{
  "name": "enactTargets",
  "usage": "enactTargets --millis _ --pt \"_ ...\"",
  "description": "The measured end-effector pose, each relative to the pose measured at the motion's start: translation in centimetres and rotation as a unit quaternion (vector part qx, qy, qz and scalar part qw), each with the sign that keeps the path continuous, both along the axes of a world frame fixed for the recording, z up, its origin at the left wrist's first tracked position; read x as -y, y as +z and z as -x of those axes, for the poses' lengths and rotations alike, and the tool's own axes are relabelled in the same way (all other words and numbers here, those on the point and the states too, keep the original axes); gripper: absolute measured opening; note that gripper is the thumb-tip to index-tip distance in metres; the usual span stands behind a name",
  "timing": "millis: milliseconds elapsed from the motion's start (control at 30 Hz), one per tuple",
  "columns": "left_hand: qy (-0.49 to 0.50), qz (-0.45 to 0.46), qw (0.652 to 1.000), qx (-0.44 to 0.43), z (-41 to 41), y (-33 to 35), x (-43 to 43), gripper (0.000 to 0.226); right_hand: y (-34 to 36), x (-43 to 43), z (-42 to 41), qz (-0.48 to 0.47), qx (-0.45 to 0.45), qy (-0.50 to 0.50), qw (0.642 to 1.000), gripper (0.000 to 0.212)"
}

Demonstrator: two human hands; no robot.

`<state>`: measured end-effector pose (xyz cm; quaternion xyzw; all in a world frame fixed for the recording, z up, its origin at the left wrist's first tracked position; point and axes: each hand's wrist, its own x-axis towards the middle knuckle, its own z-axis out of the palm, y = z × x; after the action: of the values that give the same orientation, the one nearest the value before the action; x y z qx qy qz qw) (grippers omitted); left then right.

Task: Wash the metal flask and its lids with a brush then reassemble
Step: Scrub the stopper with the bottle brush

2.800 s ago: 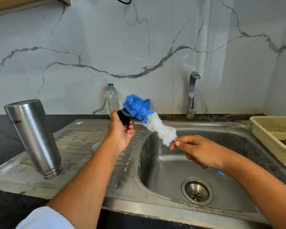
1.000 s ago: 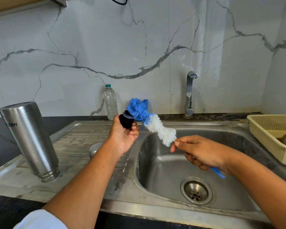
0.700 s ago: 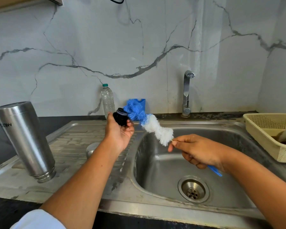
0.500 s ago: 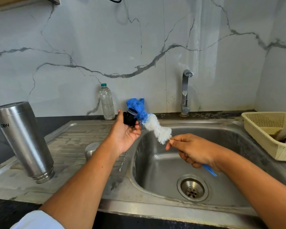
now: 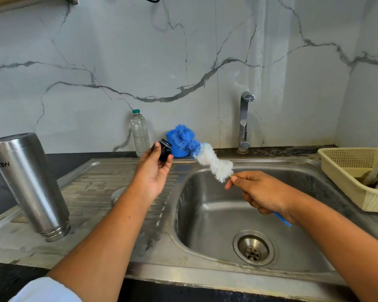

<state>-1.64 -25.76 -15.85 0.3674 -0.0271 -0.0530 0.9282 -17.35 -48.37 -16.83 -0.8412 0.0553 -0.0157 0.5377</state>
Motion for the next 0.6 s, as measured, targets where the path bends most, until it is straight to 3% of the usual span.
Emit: enactTargets --millis 133,333,500,600 --pt "-0.010 -0.011 1.000 0.018 -0.4 -0.3 -0.2 0.013 0.1 -0.3 0.2 -0.005 -0.002 0.020 1.000 0.032" --pt "-0.092 -0.081 0.989 0.078 0.1 -1.0 0.3 0.040 0.1 -0.4 0.2 -0.007 -0.001 0.012 1.000 0.031" --pt "-0.026 -0.019 0.997 0.065 -1.0 -0.8 -0.3 0.028 0.6 -0.1 0.6 -0.008 -0.020 0.043 0.999 0.032" --pt "-0.063 -0.069 0.993 0.071 -0.4 -1.0 -0.5 0.033 0.6 -0.5 0.6 -0.002 -0.017 0.042 0.999 0.032"
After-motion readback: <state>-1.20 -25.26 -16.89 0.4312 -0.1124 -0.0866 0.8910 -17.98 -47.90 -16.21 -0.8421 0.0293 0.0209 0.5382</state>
